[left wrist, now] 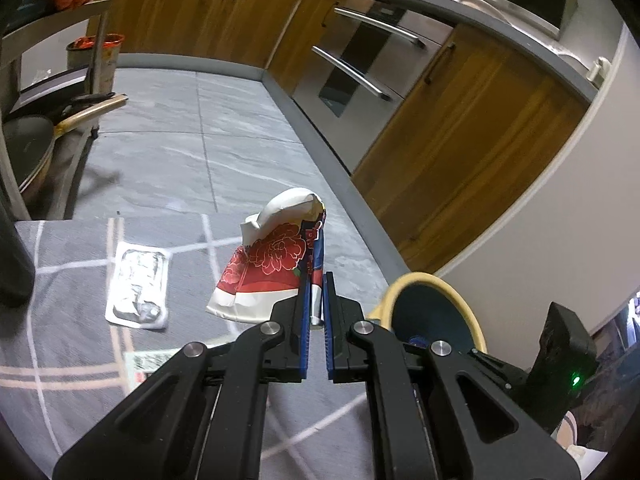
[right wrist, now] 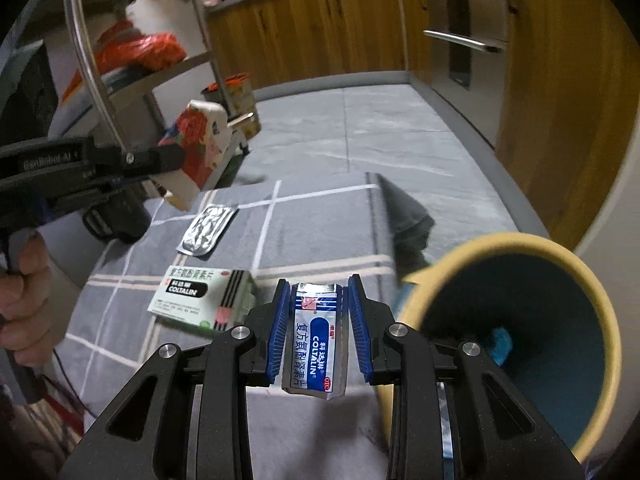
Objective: Collect trash
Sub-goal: 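Carry the wrapper and small packet with both tools over the teal bin, then open both tools to drop the wrapper and packet into the bin, then move both open tools back to the COLTALIN box and foil blister pack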
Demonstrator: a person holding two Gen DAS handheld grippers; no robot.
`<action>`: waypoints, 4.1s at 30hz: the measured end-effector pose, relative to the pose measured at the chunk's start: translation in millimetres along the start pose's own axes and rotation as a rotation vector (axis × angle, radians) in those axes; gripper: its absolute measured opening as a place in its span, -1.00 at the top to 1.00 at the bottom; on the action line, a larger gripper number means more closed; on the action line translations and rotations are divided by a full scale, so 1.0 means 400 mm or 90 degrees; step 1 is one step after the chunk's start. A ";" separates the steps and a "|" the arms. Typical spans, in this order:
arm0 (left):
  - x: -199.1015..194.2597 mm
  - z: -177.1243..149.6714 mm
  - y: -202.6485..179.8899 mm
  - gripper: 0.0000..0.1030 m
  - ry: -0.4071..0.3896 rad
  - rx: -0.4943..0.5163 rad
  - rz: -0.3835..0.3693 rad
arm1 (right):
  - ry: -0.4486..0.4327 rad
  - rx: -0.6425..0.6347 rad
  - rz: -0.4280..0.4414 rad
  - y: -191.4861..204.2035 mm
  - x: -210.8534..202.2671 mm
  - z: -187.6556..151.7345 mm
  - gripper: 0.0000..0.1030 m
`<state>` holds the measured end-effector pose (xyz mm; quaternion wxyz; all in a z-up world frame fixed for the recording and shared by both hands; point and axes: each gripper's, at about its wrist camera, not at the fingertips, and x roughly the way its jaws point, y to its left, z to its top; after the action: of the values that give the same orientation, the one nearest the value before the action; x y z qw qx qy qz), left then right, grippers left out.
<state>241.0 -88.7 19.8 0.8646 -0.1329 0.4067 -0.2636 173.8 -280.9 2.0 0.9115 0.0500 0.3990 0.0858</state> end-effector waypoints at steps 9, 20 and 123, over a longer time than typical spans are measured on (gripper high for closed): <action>0.016 -0.055 -0.140 0.90 0.023 0.061 -0.015 | -0.039 0.053 -0.024 -0.097 -0.134 -0.039 0.39; 0.043 -0.151 -0.281 0.90 0.057 0.116 -0.053 | -0.068 0.112 -0.052 -0.214 -0.225 -0.086 0.39; 0.128 -0.103 0.255 -0.57 0.110 -0.002 0.030 | 0.041 0.062 0.096 -0.008 -0.017 -0.036 -0.44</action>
<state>271.8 -33.8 -83.9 0.8321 -0.1017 0.4831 -0.2529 159.0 -285.0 -3.6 0.8857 0.1213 0.4269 0.1366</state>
